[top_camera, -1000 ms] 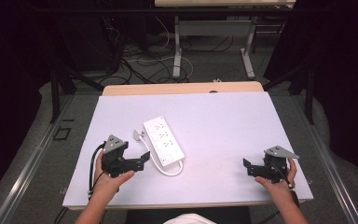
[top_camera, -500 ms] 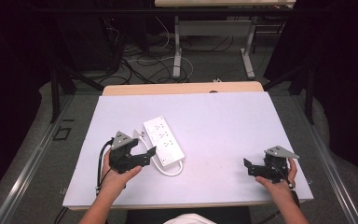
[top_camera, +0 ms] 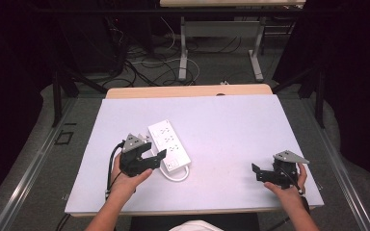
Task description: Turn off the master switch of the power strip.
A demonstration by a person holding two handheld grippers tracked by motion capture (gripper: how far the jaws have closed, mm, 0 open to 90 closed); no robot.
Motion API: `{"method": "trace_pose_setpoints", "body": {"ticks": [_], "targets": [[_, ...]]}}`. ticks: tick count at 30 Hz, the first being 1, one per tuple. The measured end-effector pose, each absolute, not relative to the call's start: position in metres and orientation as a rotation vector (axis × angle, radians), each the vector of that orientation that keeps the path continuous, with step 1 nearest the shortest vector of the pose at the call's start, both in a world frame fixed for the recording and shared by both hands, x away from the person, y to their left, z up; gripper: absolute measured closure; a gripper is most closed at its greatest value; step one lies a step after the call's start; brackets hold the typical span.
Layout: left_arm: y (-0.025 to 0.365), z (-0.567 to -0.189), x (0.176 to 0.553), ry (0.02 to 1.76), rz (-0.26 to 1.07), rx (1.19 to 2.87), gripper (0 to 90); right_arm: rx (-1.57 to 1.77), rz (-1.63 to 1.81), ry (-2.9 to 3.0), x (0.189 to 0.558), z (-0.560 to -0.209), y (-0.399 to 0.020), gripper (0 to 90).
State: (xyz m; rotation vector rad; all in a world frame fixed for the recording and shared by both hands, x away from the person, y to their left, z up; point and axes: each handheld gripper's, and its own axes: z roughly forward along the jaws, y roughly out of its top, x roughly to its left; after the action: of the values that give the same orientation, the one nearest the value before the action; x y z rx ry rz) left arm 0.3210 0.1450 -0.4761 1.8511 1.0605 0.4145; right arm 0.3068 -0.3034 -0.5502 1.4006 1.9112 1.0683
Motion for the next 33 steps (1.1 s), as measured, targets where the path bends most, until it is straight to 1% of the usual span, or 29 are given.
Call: {"method": "trace_pose_setpoints", "body": {"ticks": [12, 14, 17, 21, 23, 24, 26, 33], "targets": [[0.131, -0.48, 0.327, 1.056, 0.393, 1.872, 35.2, 1.407, 1.074, 1.918, 0.306, -0.55, -0.303, 6.1], [0.129, -0.481, 0.327, 1.06, 0.384, 1.887, 37.8, 1.407, 1.073, 1.924, 0.306, -0.55, -0.304, 6.1], [0.126, -0.483, 0.329, 1.058, 0.384, 1.896, 38.7, 1.407, 1.073, 1.923, 0.306, -0.55, -0.304, 6.1], [0.124, -0.485, 0.33, 1.059, 0.372, 1.916, 43.0, 1.404, 1.074, 1.923, 0.307, -0.55, -0.304, 6.1], [0.122, -0.486, 0.33, 1.062, 0.37, 1.924, 46.8, 1.4, 1.077, 1.923, 0.306, -0.55, -0.304, 5.7], [0.121, -0.487, 0.331, 1.062, 0.371, 1.923, 46.8, 1.4, 1.077, 1.923, 0.306, -0.55, -0.304, 5.7], [0.12, -0.488, 0.331, 1.062, 0.366, 1.933, 50.5, 1.4, 1.083, 1.915, 0.306, -0.55, -0.303, 2.9], [0.117, -0.492, 0.333, 1.065, 0.365, 1.943, 54.8, 1.388, 1.085, 1.899, 0.307, -0.55, -0.303, 0.0]]}}
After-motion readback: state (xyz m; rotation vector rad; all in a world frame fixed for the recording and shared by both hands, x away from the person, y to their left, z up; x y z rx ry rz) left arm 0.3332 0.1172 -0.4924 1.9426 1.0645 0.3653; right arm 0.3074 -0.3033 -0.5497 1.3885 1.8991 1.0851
